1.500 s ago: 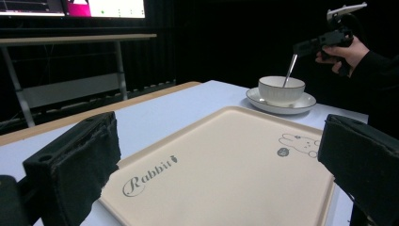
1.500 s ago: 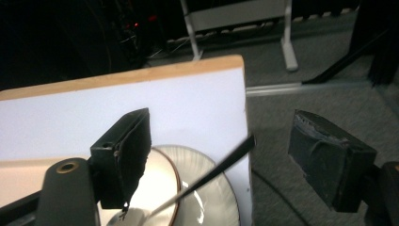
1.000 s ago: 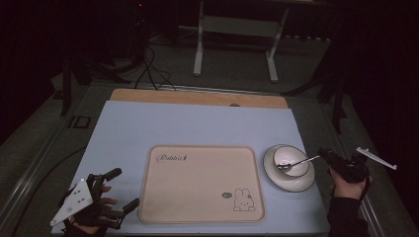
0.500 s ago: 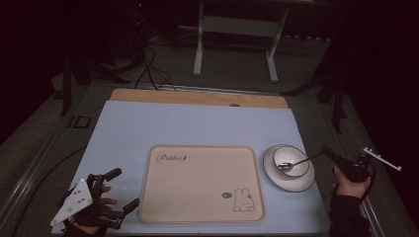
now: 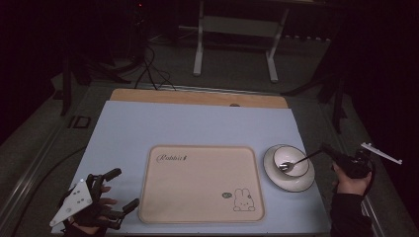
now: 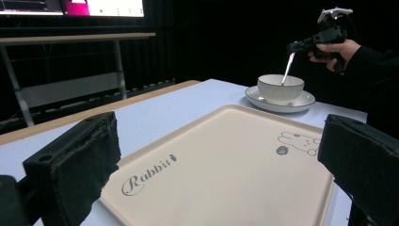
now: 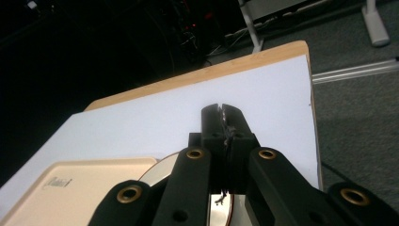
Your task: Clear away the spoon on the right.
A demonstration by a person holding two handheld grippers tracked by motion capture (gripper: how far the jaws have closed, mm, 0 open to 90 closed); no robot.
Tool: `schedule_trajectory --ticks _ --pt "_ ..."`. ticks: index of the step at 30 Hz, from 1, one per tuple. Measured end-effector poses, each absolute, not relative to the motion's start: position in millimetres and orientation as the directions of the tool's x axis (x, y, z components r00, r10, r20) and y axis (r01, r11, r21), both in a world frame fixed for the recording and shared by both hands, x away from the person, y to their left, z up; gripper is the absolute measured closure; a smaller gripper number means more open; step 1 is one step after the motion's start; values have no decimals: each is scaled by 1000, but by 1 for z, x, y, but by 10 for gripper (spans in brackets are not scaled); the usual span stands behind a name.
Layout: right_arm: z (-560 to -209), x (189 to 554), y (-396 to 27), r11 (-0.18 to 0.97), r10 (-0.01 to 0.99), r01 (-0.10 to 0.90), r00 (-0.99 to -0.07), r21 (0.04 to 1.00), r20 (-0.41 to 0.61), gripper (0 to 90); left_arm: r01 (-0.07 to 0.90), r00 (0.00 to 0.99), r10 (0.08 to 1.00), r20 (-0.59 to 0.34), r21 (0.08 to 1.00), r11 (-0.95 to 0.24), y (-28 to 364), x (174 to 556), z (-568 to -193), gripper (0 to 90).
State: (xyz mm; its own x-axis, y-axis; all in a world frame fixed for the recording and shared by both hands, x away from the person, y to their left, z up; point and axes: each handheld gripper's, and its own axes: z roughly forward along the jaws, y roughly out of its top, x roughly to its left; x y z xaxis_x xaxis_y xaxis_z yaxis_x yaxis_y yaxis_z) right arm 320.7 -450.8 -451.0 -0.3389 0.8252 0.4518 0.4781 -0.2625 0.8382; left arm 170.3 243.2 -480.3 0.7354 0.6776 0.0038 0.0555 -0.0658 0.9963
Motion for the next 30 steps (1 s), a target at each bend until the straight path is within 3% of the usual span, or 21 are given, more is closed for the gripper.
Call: schedule_trajectory --ticks 30 --pt "-386 325 -438 -46 824 413 -499 910 268 894 55 737 676 3 996 -64 244 170 -480 0"
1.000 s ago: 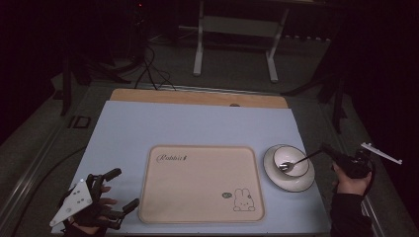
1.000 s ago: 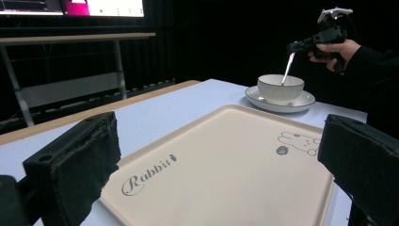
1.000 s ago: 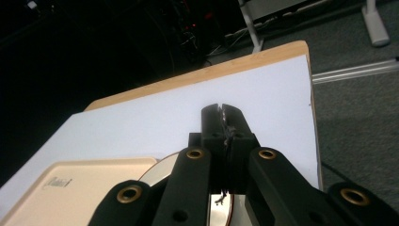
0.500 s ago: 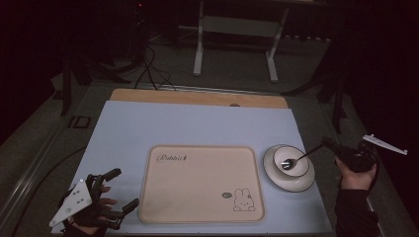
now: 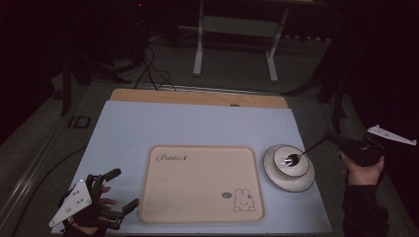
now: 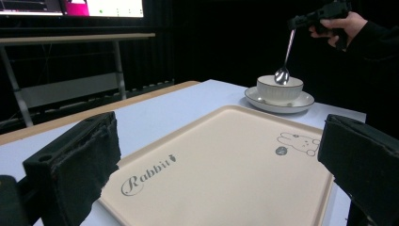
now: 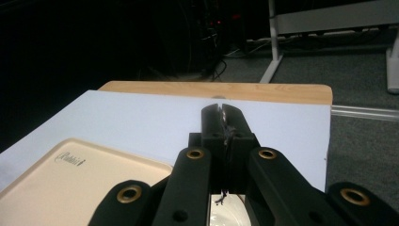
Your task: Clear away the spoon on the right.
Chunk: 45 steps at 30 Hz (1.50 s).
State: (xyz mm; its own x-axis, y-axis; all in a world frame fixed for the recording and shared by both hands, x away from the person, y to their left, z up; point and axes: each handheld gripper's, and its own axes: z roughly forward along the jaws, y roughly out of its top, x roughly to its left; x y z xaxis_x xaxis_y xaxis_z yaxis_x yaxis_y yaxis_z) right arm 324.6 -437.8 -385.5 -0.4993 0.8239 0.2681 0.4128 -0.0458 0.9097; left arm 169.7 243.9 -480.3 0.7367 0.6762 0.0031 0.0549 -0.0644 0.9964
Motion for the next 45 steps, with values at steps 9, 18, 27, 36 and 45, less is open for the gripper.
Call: schedule_trajectory --ticks 9,18,27,36,45 --pt "-371 323 -434 -2 801 393 -549 920 237 895 57 738 675 1 996 -64 244 170 -480 0" --pt "-359 324 -427 38 760 372 -614 927 215 894 58 738 675 -1 996 -63 244 170 -480 0" --pt "-351 328 -414 89 724 364 -663 927 191 894 59 740 672 -2 996 -62 244 170 -481 0" --pt "-347 332 -400 131 670 359 -719 924 184 894 60 741 672 -2 996 -64 244 170 -481 0" --pt "-345 337 -380 177 605 344 -777 922 174 894 61 741 671 -5 996 -60 244 170 -481 0"
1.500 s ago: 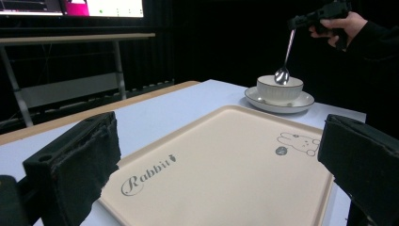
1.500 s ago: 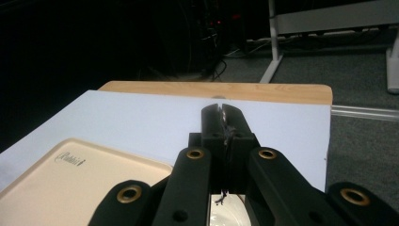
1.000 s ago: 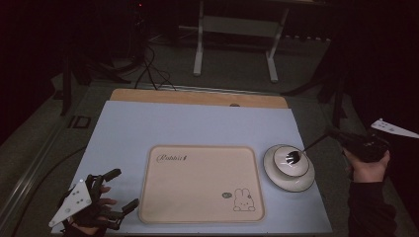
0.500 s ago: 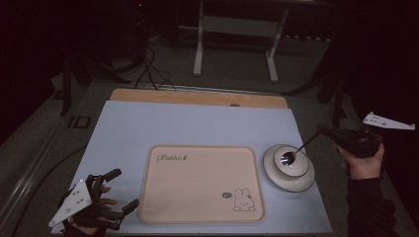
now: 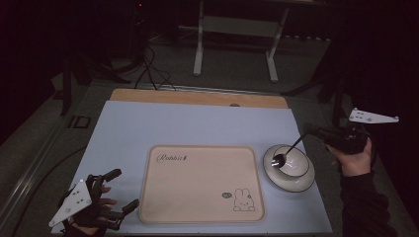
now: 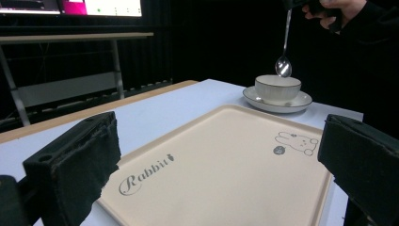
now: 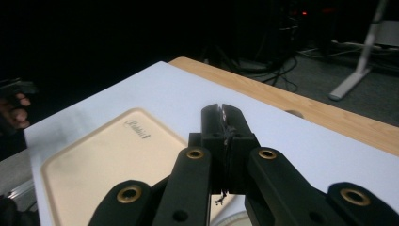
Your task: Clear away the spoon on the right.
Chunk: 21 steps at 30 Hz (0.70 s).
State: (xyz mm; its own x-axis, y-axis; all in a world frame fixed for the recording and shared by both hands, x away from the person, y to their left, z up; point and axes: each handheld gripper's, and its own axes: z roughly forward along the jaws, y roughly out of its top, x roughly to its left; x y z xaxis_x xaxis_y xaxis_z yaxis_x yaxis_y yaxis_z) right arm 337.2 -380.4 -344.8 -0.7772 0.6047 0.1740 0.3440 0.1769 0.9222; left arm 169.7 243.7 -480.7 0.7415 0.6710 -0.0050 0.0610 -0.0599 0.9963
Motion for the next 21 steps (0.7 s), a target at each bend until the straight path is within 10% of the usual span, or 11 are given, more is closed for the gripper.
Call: schedule_trajectory --ticks 21 --pt "-353 350 -326 260 408 312 -893 914 189 894 61 744 668 -5 996 -60 244 170 -481 0"
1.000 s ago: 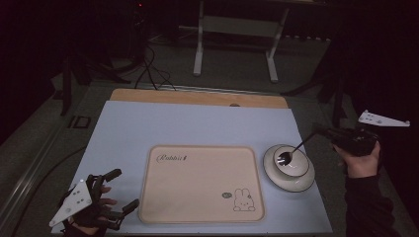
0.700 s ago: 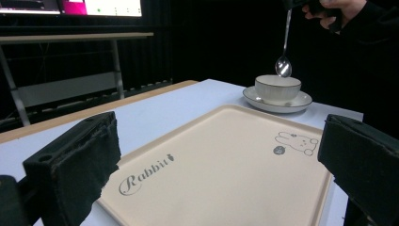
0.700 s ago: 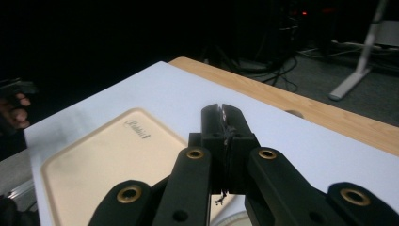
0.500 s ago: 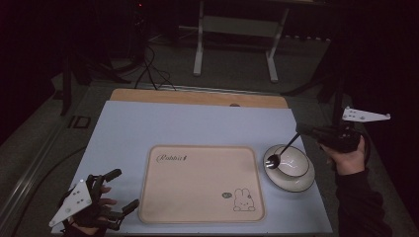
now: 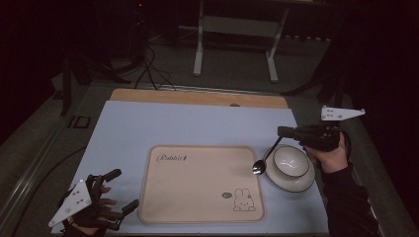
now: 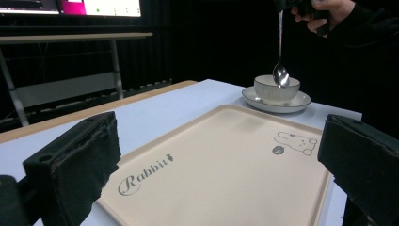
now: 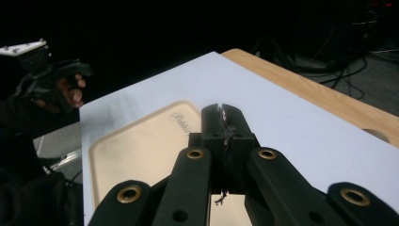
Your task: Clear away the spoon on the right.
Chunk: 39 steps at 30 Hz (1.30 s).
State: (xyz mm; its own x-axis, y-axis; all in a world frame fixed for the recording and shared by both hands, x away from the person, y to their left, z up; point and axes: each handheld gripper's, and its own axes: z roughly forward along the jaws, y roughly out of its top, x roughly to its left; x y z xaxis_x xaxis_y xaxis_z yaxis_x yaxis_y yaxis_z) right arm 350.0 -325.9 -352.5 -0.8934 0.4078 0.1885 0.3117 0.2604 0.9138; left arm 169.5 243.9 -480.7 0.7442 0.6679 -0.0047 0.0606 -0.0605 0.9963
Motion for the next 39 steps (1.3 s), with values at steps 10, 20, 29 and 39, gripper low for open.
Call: schedule_trajectory --ticks 10,20,29,39 --pt "-359 353 -300 328 310 293 -931 898 191 894 60 745 667 -3 996 -62 244 169 -481 0" --pt "-370 357 -278 368 239 297 -946 881 218 894 56 746 666 3 996 -68 243 169 -480 0" --pt "-385 356 -258 414 172 291 -956 863 240 894 57 745 667 2 996 -67 244 169 -480 0" --pt "-413 356 -234 465 106 307 -951 831 292 894 59 746 666 0 996 -66 244 169 -480 0"
